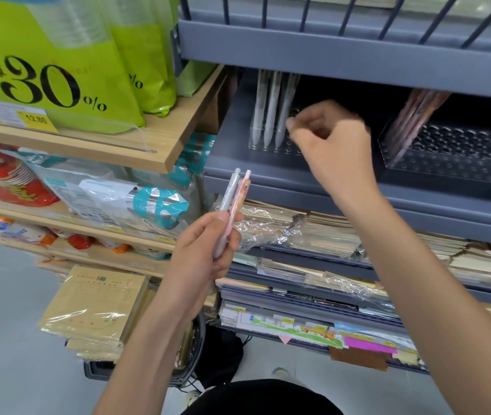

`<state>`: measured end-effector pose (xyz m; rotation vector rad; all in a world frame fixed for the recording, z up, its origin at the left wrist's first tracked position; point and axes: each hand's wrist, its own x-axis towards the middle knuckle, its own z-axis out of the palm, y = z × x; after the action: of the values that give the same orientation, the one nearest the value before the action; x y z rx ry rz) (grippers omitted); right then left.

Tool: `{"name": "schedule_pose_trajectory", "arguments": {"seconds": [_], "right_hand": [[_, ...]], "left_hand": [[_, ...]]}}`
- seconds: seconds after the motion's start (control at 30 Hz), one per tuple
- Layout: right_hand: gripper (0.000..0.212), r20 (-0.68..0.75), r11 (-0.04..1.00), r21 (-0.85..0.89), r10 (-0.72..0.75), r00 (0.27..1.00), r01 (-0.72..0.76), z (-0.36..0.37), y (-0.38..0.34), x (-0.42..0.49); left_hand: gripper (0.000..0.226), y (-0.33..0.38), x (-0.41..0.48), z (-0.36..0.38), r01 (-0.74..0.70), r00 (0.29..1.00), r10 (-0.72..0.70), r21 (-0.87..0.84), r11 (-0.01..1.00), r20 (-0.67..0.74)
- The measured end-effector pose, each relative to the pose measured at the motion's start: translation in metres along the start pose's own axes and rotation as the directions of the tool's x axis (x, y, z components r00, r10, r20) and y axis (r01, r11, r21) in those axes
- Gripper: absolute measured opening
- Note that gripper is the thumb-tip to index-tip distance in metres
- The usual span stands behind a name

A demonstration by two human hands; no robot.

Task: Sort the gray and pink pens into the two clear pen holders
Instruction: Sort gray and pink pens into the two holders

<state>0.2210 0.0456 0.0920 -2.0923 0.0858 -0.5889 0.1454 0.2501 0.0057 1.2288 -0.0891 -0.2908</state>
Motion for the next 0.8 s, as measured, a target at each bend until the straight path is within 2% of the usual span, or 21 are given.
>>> {"name": "schedule_pose_trajectory", "arguments": {"seconds": [0.07, 0.13, 0.23, 0.37, 0.53, 0.6, 0.7, 0.8], "right_hand": [[0.015, 0.178, 0.998, 0.064, -0.010, 0.984, -0.002, -0.003, 0.000, -0.020], [0.018, 0.348, 0.991, 0.126, -0.008, 0.938, -0.038, -0.003, 0.000, -0.035], [0.018, 0.448, 0.965, 0.235, 0.001, 0.894, -0.119, -0.004, 0.004, -0.044], [0.012, 0.424, 0.904, 0.361, 0.059, 0.904, -0.228, -0.013, 0.012, -0.042], [0.012, 0.266, 0.775, 0.570, 0.141, 0.954, -0.274, -0.027, 0.019, -0.032], [0.012, 0.299, 0.770, 0.571, 0.127, 0.946, -0.284, -0.027, 0.021, -0.032], [0.014, 0.400, 0.827, 0.495, 0.058, 0.915, -0.269, -0.025, 0.024, -0.037], [0.008, 0.360, 0.822, 0.511, 0.063, 0.931, -0.252, -0.027, 0.020, -0.030]], "left_hand": [[0.031, -0.001, 0.001, 0.004, 0.000, 1.000, 0.000, -0.002, 1.000, 0.007], [0.033, -0.001, 0.003, 0.010, -0.001, 1.000, 0.001, 0.005, 1.000, 0.004], [0.035, -0.001, 0.006, 0.020, 0.004, 1.000, -0.004, 0.034, 0.999, 0.010], [0.039, -0.001, 0.009, 0.027, 0.020, 0.999, -0.020, 0.020, 1.000, 0.029], [0.036, -0.005, 0.014, 0.036, 0.027, 1.000, -0.027, 0.041, 0.999, 0.007], [0.035, -0.006, 0.016, 0.039, 0.028, 1.000, -0.027, 0.077, 0.997, -0.014], [0.033, -0.006, 0.019, 0.044, 0.020, 0.999, -0.016, 0.111, 0.994, -0.029], [0.032, -0.003, 0.022, 0.046, 0.008, 0.999, -0.004, 0.114, 0.993, -0.038]]}}
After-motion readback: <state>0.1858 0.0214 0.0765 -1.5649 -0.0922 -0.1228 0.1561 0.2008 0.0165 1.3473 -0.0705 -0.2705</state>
